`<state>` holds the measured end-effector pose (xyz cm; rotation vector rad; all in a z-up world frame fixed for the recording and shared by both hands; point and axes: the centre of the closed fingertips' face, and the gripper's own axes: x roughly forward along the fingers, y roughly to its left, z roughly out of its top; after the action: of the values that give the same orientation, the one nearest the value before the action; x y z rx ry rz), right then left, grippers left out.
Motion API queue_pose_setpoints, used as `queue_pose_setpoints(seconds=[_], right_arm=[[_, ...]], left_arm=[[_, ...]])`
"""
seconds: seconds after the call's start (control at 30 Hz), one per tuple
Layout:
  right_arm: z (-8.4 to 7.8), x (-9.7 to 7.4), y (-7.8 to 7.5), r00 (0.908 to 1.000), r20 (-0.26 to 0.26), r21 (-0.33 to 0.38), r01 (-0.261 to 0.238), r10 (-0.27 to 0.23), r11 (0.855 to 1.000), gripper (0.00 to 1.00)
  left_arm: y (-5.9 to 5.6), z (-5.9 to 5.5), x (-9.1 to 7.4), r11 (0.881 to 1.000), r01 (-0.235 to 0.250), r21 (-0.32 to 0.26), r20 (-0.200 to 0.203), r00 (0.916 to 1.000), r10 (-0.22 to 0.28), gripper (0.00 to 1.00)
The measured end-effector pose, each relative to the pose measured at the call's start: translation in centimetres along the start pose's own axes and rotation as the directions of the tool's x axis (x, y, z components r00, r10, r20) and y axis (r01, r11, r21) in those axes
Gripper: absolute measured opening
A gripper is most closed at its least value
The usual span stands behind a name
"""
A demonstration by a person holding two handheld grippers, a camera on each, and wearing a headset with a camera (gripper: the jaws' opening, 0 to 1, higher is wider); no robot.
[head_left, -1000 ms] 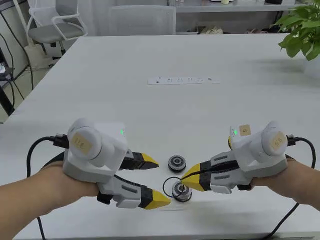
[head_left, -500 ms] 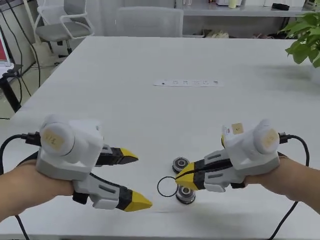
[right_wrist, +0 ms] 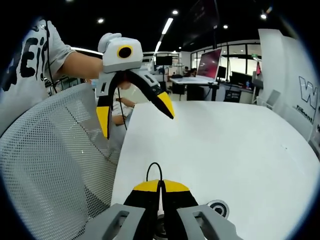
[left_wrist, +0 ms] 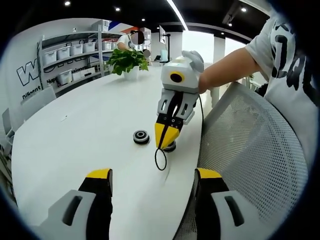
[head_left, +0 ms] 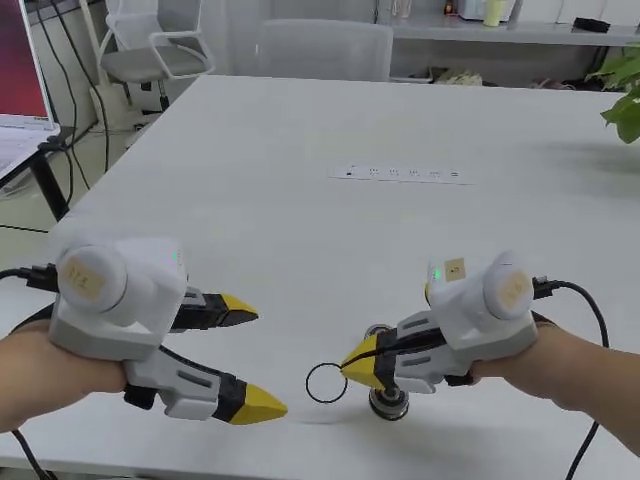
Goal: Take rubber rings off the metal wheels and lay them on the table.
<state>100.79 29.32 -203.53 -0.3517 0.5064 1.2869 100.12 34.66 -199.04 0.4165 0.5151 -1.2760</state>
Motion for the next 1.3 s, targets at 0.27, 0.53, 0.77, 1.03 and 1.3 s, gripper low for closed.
queue_pose_setpoints(seconds=[0.27,0.53,0.77,1.03,1.3], right_arm=[[-0.2,0.9,-0.4,0.9999,-0.014,-0.011,0.002,-0.002,1.0,0.0],[-0.8,1.7,-0.3,0.9993,-0.037,-0.023,-0.005,0.004,1.0,0.0],[-0.9,1.8,-0.3,0.999,-0.045,-0.045,0.004,-0.006,0.999,0.02],[-0.8,1.1,-0.7,0.999,-0.038,-0.044,0.023,-0.025,0.999,0.11],[-0.8,-0.5,-0.6,0.999,-0.022,-0.035,0.038,-0.039,0.999,0.15]], left_arm=[[0.5,-0.5,-0.6,1.0,-0.018,-0.016,-0.002,0.9998,0.018,0.65],[0.6,-0.9,-0.7,0.999,-0.025,-0.027,-0.006,0.9997,0.025,0.66],[0.7,-1.1,-0.7,0.999,-0.027,-0.032,-0.008,0.9996,0.027,0.66],[0.6,-0.9,-0.7,0.999,-0.026,-0.028,-0.008,0.9996,0.026,0.66],[0.3,-0.4,-0.1,1.0,-0.009,-0.019,-0.013,0.9999,0.009,0.65]])
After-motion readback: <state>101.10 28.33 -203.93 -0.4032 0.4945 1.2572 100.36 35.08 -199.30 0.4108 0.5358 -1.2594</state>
